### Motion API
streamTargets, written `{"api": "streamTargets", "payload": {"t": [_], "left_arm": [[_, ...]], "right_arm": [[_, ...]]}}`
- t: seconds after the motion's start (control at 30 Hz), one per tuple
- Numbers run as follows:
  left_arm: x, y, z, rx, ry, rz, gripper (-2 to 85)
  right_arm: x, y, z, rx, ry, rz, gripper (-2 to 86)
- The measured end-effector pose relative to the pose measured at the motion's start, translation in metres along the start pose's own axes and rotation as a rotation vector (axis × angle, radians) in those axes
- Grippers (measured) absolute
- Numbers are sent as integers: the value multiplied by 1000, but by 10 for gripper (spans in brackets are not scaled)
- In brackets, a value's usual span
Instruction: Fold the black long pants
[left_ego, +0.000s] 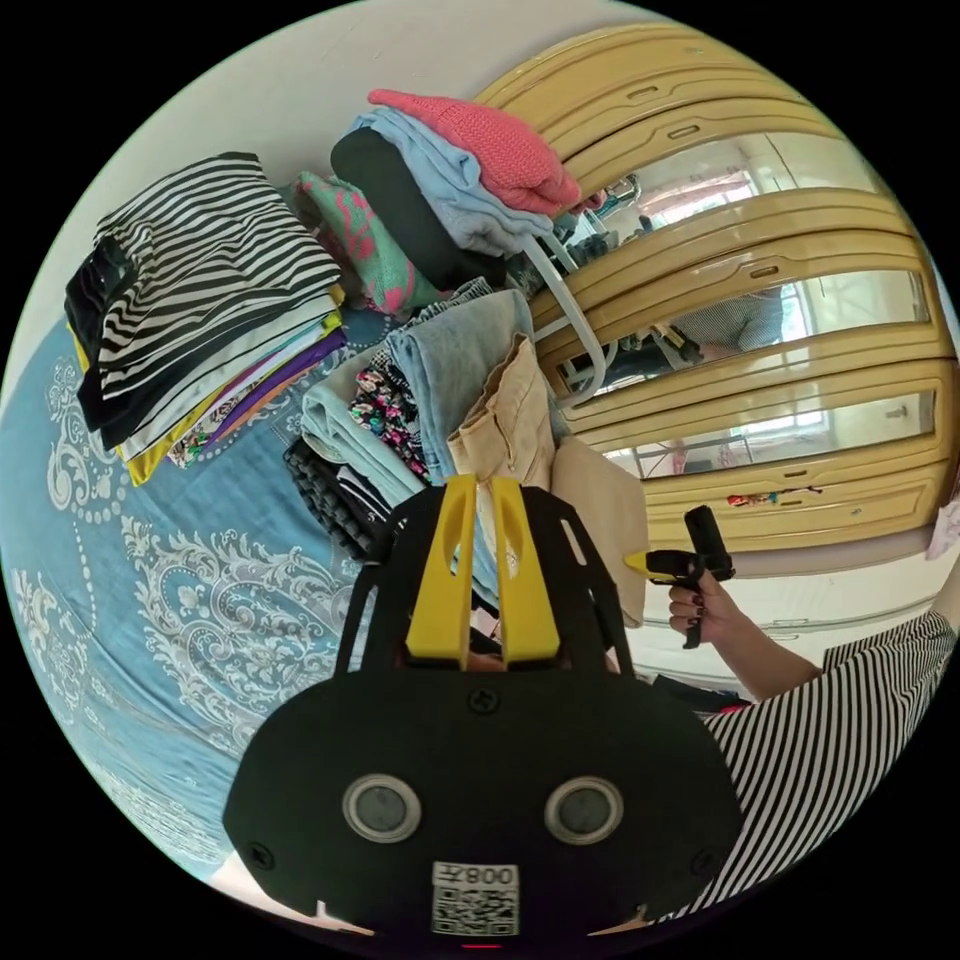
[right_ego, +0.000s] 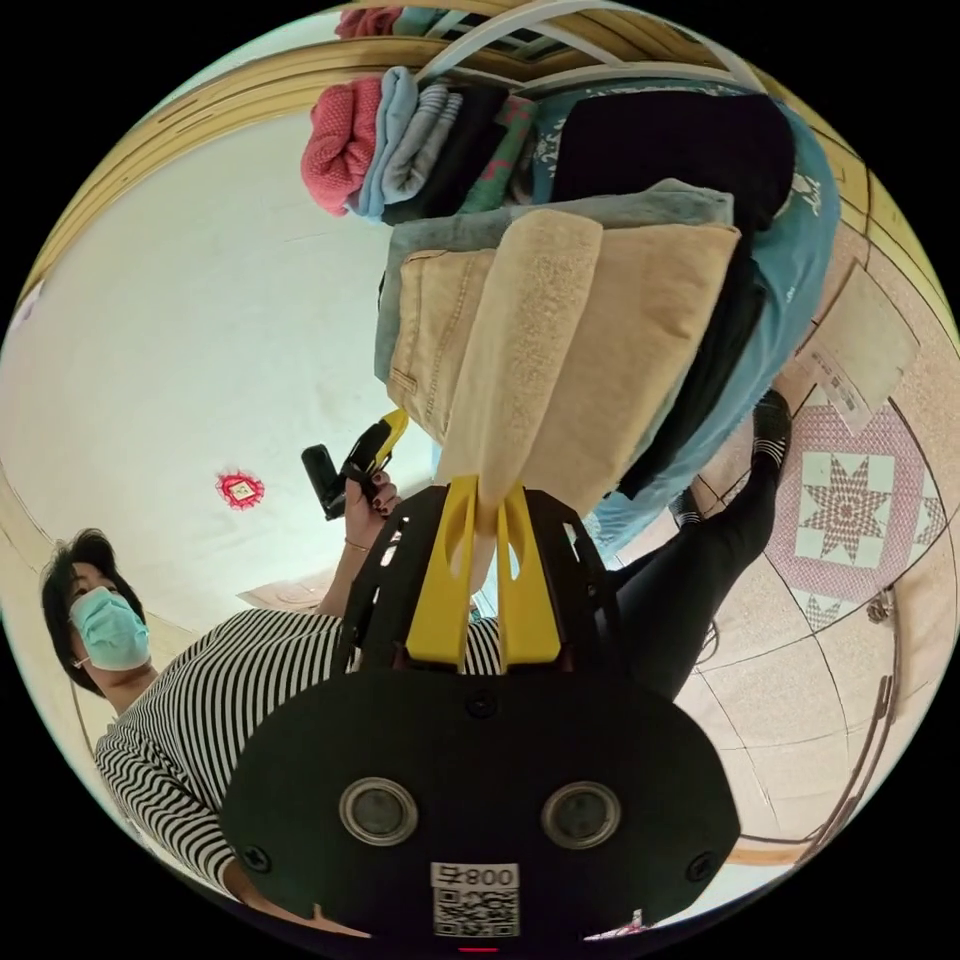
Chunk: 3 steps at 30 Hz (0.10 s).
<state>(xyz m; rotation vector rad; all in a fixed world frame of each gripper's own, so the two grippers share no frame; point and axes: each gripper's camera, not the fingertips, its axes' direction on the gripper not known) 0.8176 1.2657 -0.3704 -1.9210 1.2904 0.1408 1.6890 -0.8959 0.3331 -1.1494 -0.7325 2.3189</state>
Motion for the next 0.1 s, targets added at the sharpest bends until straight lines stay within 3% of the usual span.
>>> {"api": "streamTargets", "payload": {"t": [0.1], "left_arm": [[11,5,-12,22,23,35,28]], "right_arm": [[10,16,-1,27,86,5,27]]}}
